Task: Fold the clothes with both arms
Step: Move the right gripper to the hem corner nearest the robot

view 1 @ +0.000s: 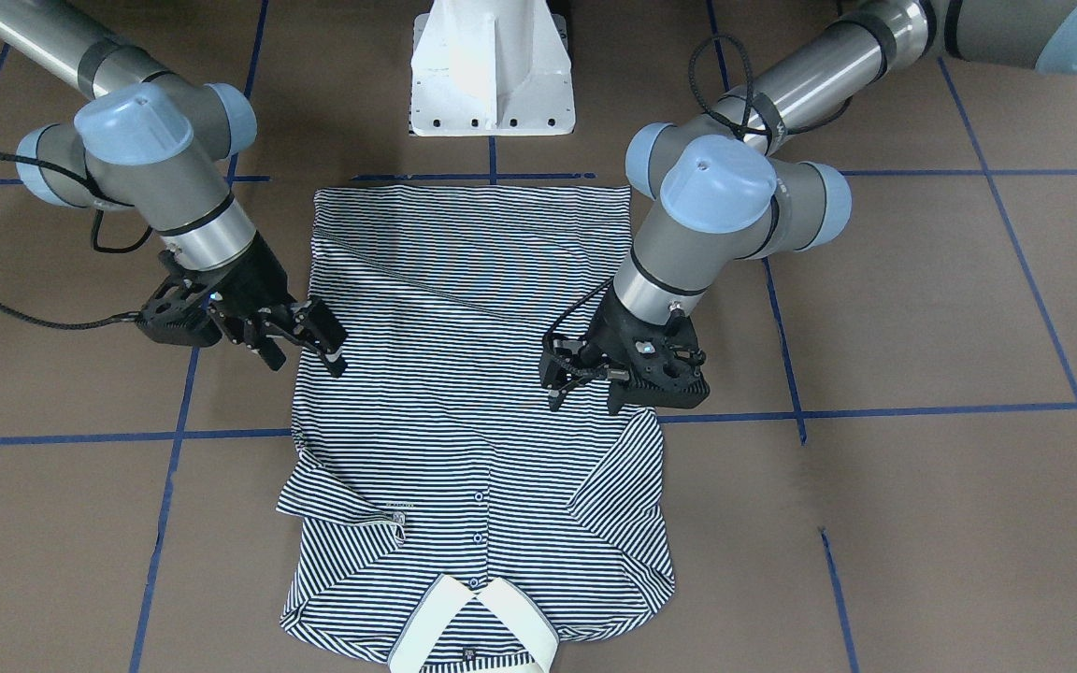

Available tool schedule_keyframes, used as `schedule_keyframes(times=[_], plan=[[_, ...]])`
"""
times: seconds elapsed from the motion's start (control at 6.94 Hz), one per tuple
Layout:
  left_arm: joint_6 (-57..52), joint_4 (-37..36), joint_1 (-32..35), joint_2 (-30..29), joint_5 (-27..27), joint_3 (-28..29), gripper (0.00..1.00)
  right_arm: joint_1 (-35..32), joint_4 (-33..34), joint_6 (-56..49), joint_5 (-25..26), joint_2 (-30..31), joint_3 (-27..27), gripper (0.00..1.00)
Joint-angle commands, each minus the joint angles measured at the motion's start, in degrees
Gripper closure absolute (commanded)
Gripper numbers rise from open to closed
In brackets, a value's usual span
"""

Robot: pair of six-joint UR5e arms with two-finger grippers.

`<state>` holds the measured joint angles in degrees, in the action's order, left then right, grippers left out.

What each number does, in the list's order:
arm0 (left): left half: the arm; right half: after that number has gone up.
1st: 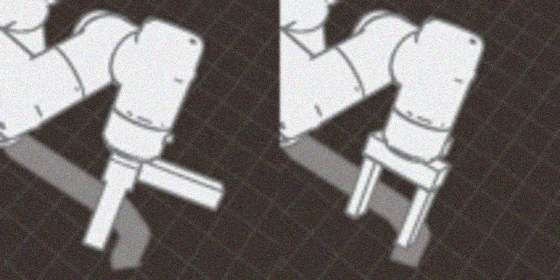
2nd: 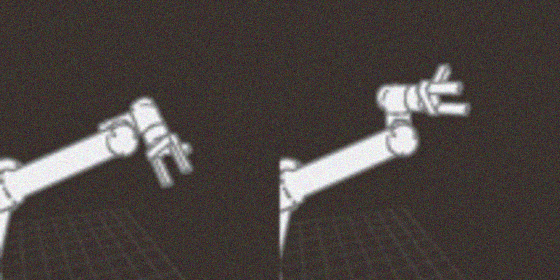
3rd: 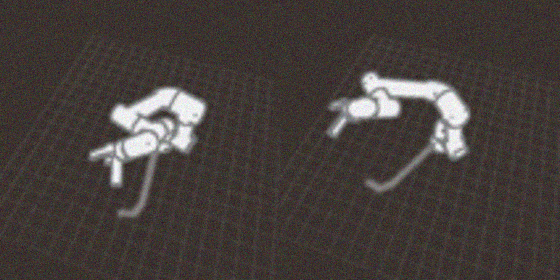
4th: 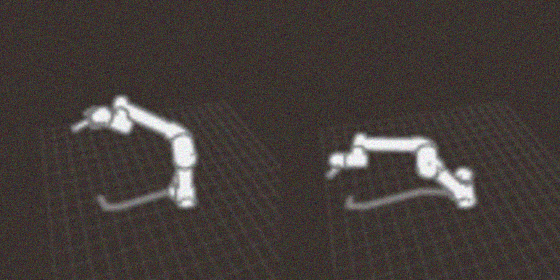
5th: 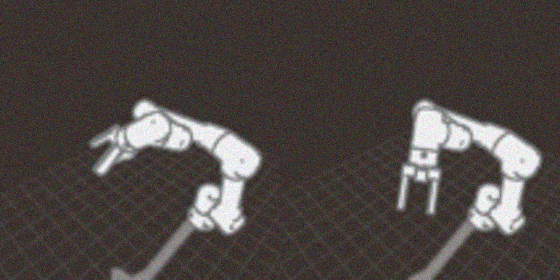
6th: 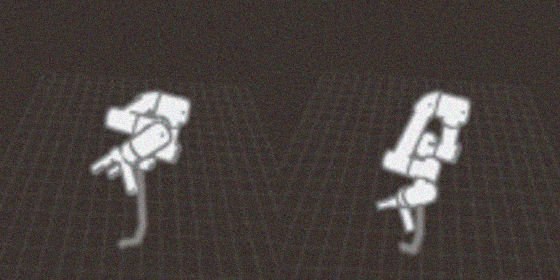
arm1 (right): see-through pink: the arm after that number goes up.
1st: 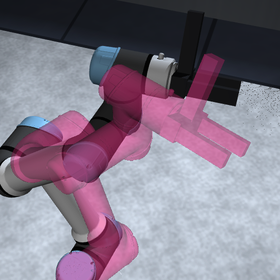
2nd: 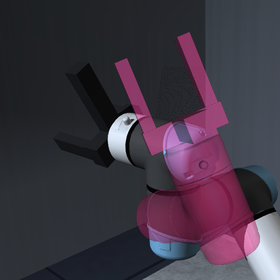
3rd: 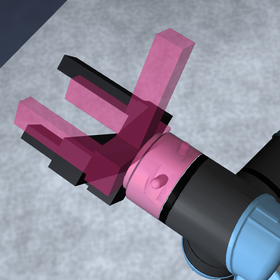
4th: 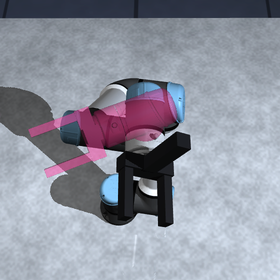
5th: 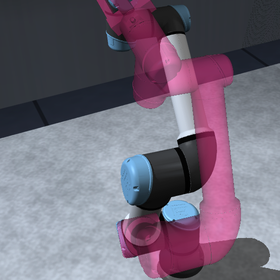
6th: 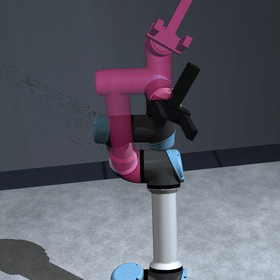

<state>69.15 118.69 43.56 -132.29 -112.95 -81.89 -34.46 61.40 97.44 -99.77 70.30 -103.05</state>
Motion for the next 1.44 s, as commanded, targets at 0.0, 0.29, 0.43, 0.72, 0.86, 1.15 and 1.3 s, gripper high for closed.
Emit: schedule_keyframes(times=[0.0, 0.29, 0.43, 0.72, 0.86, 1.15, 1.3], plan=[[0.0, 0.2, 0.0, 0.8, 0.3, -0.7, 0.23, 10.2, 17.5, 9.9, 7.3, 2.5, -10.5, 0.0], [-0.1, 0.2, 0.0, 0.9, 4.0, -1.3, 0.23, 15.5, 17.7, 21.1, 7.9, 9.1, -13.5, 0.04], [-0.2, 0.2, 0.0, 1.0, 4.7, -1.3, 0.23, 18.8, 17.7, 24.3, 9.7, 10.3, -13.7, 0.06], [-0.2, 0.4, -0.1, 1.2, 7.2, -1.5, 0.23, 20.5, 17.8, 25.4, 10.1, 12.2, -13.4, 0.12], [-0.2, 0.3, -0.1, 1.4, 7.3, -2.0, 0.23, 20.6, 17.8, 25.5, 10.0, 13.0, -13.2, 0.18], [-0.2, 0.3, -0.1, 1.4, 7.3, -2.1, 0.23, 21.8, 17.8, 26.1, 9.4, 13.9, -13.5, 0.26], [-0.2, 0.2, -0.1, 1.4, 7.4, -2.6, 0.23, 22.1, 17.8, 26.1, 9.3, 13.9, -13.5, 0.45]])
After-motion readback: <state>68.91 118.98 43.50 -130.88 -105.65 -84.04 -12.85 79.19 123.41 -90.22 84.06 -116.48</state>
